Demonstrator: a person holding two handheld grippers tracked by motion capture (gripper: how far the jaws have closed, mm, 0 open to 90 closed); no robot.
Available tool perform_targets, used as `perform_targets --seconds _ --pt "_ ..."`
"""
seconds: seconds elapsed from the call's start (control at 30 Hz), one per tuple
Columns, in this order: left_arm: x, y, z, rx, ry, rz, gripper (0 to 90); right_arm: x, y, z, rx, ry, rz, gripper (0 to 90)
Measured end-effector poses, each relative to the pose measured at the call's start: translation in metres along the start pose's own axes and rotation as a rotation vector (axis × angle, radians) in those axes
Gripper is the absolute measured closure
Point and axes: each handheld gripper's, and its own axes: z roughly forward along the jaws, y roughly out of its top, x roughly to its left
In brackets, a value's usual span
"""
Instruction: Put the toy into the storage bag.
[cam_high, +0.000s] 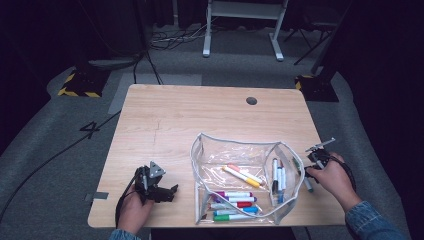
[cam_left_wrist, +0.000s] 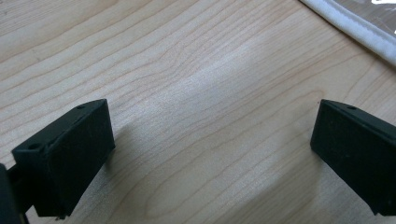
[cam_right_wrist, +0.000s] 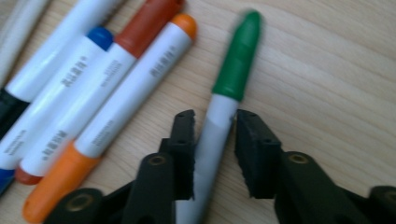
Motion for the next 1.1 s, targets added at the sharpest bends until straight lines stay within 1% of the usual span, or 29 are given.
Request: perform_targets --seconds 0.07,0.13,0.17,0.23,0.37,0.4,0.6,0.8,0.97,1.1 --pt "0.000 0.000 0.000 0.000 0.000 -0.001 0.0 -0.004 -0.002 0.000 0.003 0.000 0.041 76.9" --pt "0.000 0.000 0.000 0.000 0.000 -0.001 0.0 -0.008 -0.003 -0.001 -0.007 0.016 0.083 77.2" --pt "0.000 0.000 0.000 0.000 0.000 0.000 0.0 -0.009 -0.003 -0.003 -0.014 0.023 0.088 77.2" --pt "0.000 0.000 0.000 0.000 0.000 0.000 0.0 -0.011 -0.003 -0.008 -0.026 0.022 0.092 77.3" --pt "0.000 0.000 0.000 0.000 -0.001 -0.002 0.0 -0.010 -0.001 -0.028 -0.060 0.029 0.068 77.3" --pt "0.000 0.000 0.000 0.000 -0.001 -0.003 0.0 -0.009 0.000 -0.033 -0.063 0.031 0.066 77.3" --pt "0.000 0.000 0.000 -0.001 -0.001 -0.003 0.0 -0.001 0.006 -0.061 -0.101 0.047 0.021 77.3" --pt "0.000 0.000 0.000 0.000 0.000 0.000 0.0 0.011 0.013 -0.087 -0.127 0.072 -0.024 77.3" --pt "0.000 0.000 0.000 0.000 0.000 0.000 0.0 0.024 0.020 -0.111 -0.147 0.085 -0.078 77.3" --pt "0.000 0.000 0.000 0.000 0.000 0.000 0.0 0.036 0.026 -0.130 -0.170 0.105 -0.119 77.3"
